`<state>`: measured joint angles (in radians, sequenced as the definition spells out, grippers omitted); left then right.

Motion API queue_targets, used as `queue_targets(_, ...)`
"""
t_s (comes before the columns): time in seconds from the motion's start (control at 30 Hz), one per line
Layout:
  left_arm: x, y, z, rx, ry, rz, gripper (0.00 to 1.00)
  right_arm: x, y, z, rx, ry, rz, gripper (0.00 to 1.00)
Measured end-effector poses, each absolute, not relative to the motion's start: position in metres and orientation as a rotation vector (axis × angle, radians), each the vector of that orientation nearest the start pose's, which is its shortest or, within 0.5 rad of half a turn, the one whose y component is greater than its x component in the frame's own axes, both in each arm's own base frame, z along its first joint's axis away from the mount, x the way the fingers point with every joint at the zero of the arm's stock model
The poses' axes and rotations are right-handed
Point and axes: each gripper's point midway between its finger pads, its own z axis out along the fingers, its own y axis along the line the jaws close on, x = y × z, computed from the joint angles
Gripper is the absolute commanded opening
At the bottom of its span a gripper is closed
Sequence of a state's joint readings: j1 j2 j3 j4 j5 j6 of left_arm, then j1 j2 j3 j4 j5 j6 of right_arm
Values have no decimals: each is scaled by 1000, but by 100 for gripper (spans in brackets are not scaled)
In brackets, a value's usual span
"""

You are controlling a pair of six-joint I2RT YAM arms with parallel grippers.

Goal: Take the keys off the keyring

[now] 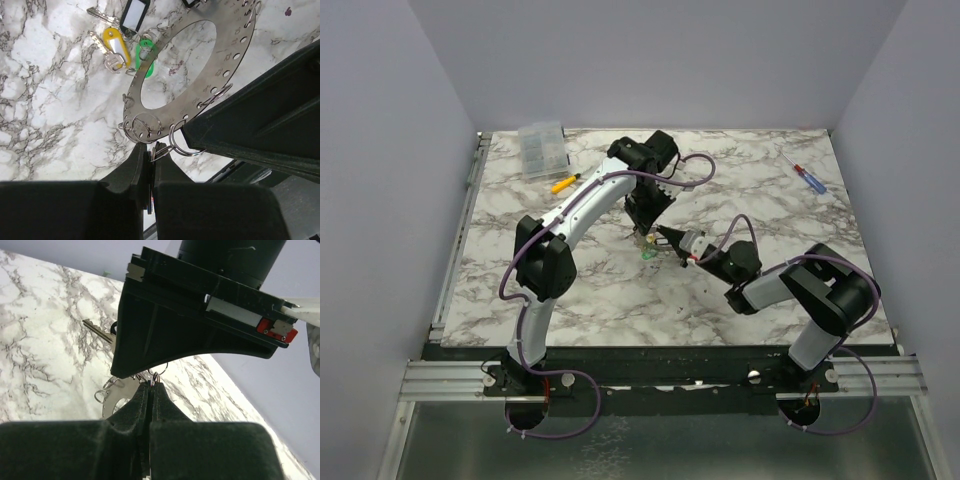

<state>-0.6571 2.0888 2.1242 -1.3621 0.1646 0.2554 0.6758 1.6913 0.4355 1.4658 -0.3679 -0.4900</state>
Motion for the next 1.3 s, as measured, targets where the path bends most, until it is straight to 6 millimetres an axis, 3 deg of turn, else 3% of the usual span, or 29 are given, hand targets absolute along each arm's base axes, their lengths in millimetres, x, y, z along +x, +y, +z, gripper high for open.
queue_targets(0.3, 310, -270, 157, 1318, 2629, -363, 0, 302, 305, 173, -1077, 891, 356, 1)
queue_targets(0.33, 310, -270, 156, 1317, 2630, -364, 0, 302, 305, 172, -1078, 893, 357, 2)
queue_targets(0.47, 307, -273, 156, 1320, 2633, -395, 0, 298, 302, 168, -1080, 900, 355, 26)
queue_targets(0.7, 313, -272, 162, 1299, 2609, -407, 0, 283, 294, 143, -1126, 944, 364, 36)
queue_targets(0.8, 314, -271, 165, 1291, 2603, -413, 0, 282, 293, 157, -1101, 921, 363, 39)
queue_targets(1.0, 313, -272, 170, 1288, 2589, -419, 0, 282, 294, 220, -989, 892, 423, 39)
queue_targets(1.07, 313, -273, 171, 1290, 2585, -419, 0, 284, 297, 231, -965, 912, 461, 38)
queue_targets(1.3, 311, -276, 171, 1297, 2580, -422, 0, 288, 312, 198, -927, 1223, 684, 37)
